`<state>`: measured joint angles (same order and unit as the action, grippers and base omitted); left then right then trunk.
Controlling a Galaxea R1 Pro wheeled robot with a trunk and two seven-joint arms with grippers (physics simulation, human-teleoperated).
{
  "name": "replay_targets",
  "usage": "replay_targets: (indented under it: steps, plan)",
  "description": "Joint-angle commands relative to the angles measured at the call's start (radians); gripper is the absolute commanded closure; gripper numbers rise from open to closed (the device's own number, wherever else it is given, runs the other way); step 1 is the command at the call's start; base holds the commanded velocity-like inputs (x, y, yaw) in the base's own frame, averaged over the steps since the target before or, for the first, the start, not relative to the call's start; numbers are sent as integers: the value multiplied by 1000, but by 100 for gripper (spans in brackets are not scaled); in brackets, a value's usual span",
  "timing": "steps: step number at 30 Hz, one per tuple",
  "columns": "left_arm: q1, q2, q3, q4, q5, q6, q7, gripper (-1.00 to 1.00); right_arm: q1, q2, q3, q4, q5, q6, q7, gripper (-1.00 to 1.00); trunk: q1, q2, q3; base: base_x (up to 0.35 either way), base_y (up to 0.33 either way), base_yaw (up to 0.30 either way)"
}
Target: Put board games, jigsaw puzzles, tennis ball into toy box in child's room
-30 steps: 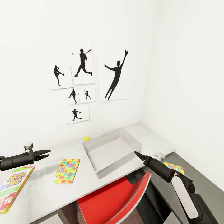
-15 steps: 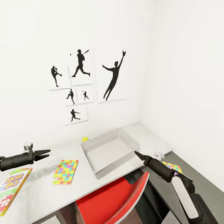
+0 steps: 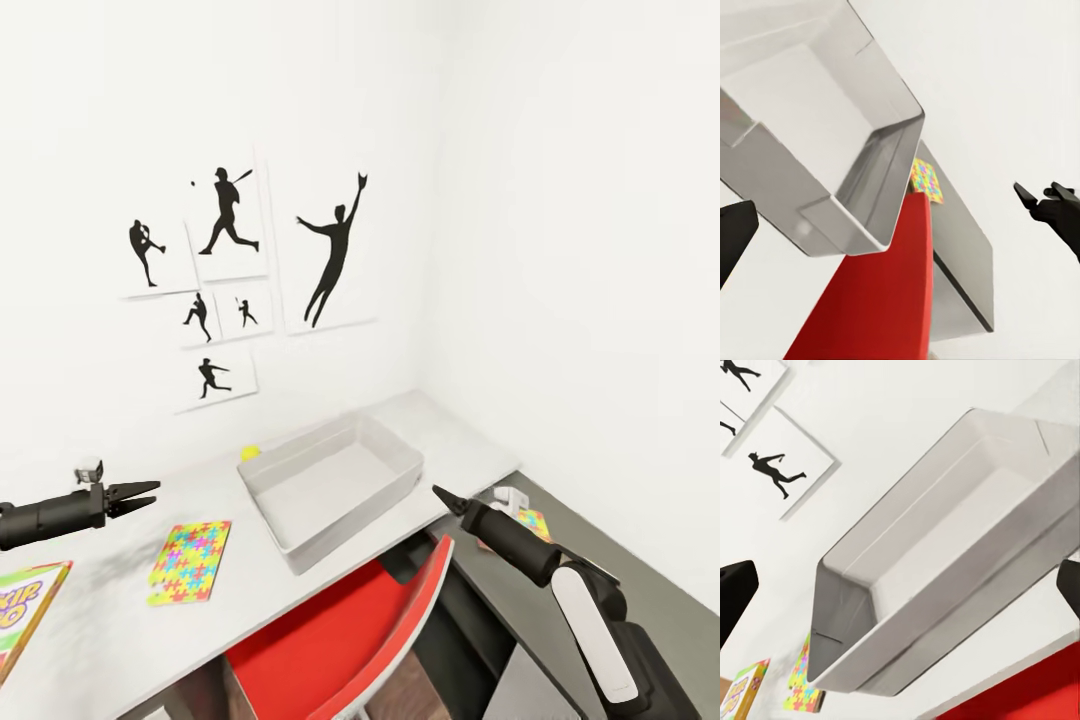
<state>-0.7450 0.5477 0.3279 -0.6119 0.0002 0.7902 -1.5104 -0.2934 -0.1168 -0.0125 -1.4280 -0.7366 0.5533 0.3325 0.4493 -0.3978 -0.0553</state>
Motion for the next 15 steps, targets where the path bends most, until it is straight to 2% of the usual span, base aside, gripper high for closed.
replay_targets:
  steps: [1,15]
  plan:
    - [-1,1,0,0,0,11,-4,-100,-1,0,-1,0,-4,7,4,-100,1,-2,-1,-11,9,-219]
    - [-1,4,0,1,0,11,-5,-100,-1,0,-1,4,-4,7,22,-100,1,-2,15,-2,1,-220]
